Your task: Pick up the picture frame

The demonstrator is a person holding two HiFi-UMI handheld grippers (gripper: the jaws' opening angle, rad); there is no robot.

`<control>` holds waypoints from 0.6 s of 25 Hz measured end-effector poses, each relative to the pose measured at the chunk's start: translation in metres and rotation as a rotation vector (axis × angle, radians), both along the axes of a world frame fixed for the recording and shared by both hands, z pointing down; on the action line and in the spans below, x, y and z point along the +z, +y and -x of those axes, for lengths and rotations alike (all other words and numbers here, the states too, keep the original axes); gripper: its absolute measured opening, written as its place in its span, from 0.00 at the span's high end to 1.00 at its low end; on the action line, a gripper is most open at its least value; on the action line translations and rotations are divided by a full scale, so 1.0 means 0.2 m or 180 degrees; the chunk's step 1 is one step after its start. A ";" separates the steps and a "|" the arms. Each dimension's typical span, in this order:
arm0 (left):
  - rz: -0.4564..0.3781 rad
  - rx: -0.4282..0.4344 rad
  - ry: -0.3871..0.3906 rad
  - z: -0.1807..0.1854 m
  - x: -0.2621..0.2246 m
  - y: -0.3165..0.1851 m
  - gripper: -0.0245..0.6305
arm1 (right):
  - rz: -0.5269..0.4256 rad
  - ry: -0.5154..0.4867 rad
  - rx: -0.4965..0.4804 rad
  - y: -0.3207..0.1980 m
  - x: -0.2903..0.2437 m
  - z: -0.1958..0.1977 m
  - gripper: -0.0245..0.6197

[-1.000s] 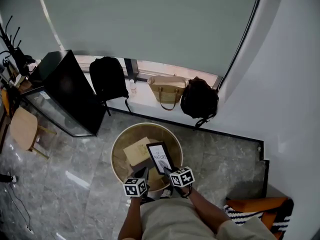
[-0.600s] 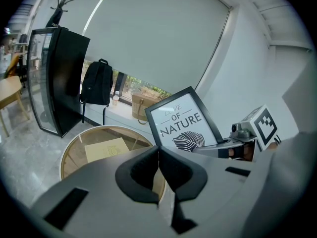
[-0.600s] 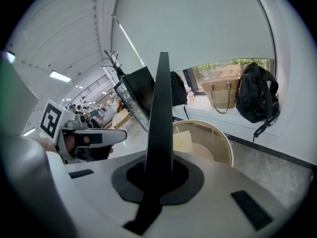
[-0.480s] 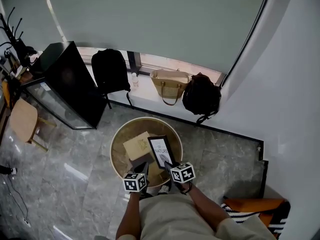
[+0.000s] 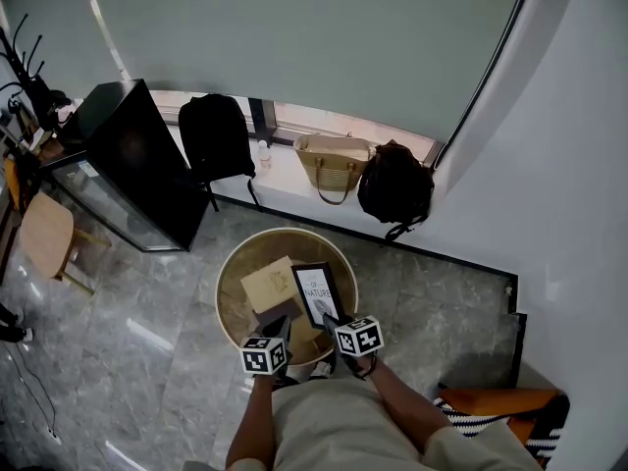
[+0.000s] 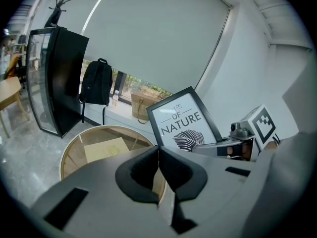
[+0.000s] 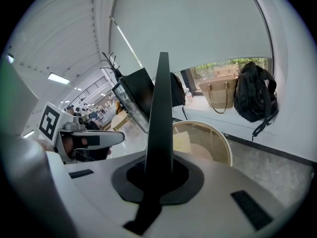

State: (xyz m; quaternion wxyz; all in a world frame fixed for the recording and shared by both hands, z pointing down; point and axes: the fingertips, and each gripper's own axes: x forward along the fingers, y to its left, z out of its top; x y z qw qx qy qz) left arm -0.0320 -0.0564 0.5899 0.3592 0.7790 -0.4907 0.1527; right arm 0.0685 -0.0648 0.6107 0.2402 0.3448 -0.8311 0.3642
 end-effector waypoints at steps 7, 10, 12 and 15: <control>0.0009 0.0044 -0.0014 -0.01 -0.01 -0.01 0.93 | 0.0017 -0.0016 0.0046 -0.01 -0.01 -0.01 0.90; 0.0021 0.0057 -0.0006 -0.02 -0.01 -0.01 0.93 | 0.0045 -0.0039 0.0048 -0.01 -0.01 -0.02 0.90; 0.0021 0.0082 -0.0029 -0.03 -0.01 -0.01 0.93 | 0.0066 -0.0055 0.0067 -0.01 0.00 -0.02 0.90; -0.0029 0.0178 -0.0174 -0.03 -0.01 -0.01 0.93 | 0.0076 -0.0047 0.0078 -0.01 0.00 -0.02 0.90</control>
